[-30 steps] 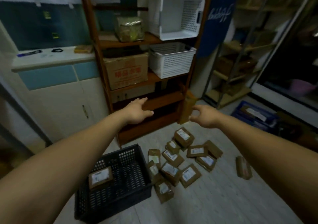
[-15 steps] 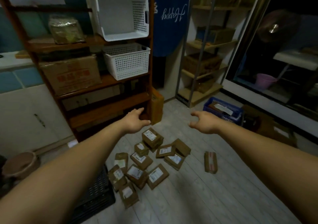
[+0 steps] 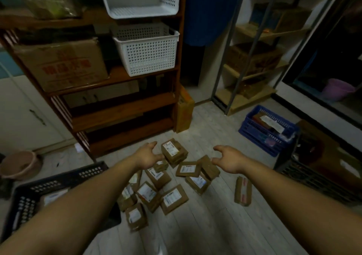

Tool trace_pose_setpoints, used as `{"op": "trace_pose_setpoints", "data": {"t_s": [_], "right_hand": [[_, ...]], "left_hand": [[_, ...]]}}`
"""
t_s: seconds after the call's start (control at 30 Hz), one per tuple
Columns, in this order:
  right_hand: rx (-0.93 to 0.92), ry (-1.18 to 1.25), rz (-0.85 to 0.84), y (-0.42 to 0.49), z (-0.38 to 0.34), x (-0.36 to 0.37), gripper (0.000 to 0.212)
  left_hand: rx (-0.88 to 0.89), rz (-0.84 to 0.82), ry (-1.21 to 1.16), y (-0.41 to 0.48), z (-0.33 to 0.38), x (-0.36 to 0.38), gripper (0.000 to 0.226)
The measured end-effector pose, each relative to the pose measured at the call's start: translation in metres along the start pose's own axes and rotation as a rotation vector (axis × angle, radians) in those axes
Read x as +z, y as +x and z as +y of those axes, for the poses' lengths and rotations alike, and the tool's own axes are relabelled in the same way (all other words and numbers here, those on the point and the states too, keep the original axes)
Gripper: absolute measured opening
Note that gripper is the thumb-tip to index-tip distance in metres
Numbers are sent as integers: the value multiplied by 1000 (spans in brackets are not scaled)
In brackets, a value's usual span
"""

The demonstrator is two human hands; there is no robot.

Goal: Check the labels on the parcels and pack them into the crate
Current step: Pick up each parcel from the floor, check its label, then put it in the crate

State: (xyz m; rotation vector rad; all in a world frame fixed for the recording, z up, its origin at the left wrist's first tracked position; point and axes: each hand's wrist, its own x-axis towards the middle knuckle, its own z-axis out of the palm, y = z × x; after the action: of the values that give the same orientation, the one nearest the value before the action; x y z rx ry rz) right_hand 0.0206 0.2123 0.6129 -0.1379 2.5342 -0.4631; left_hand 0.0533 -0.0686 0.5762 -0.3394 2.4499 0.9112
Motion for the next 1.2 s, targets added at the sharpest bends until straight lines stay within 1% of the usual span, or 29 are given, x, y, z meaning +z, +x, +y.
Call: {"op": "trace_pose_setpoints", "data": {"t_s": [0.1,0.2,0.27,0.37,0.47,0.53,0.6,0.67,0.7,0.77,0.9,0.93,1.0,1.07,1.13,1.2], "right_hand": [[-34,29,-82,42,15,-2,65],[-88,-10,-171,90,32,9,60],[-137,13,-212,123,46,24,50],[-180,64,-285,163,70,63,31],[-206,92,-347,210,96,120,48],[-204,70,-353,243,111,165,51],[-200,6,-337,277,124,213,57],[-222,22,-351,311,138,264,63],[-231,29,-351,329,145,290,64],[-235,7,-338,363,161,338,64],[-246,-38,-313,419,189,422,58],[-259,-55,-313,430,195,441,57],[-273,-78,-327,447,206,474,52],[-282,-97,-331,461,216,501,49],[-276,-92,-311,470,225,521,51],[-267,-88,-330,475,232,535,57]], "left_hand": [[-80,3,-40,19,-11,17,77],[-177,63,-72,36,-26,38,66],[-223,100,-149,50,-38,60,65],[-329,87,-214,73,-63,109,72],[-414,89,-235,107,-95,166,69],[-422,106,-273,133,-119,203,66],[-381,131,-312,161,-146,242,64],[-338,97,-305,193,-175,285,60],[-358,90,-313,210,-189,305,61],[-418,102,-370,244,-219,345,62],[-353,109,-384,304,-268,413,46],[-315,112,-390,315,-278,427,45],[-266,104,-396,333,-297,453,50],[-262,94,-385,348,-311,472,54],[-282,85,-389,359,-320,488,56],[-292,63,-406,367,-324,499,57]]}}
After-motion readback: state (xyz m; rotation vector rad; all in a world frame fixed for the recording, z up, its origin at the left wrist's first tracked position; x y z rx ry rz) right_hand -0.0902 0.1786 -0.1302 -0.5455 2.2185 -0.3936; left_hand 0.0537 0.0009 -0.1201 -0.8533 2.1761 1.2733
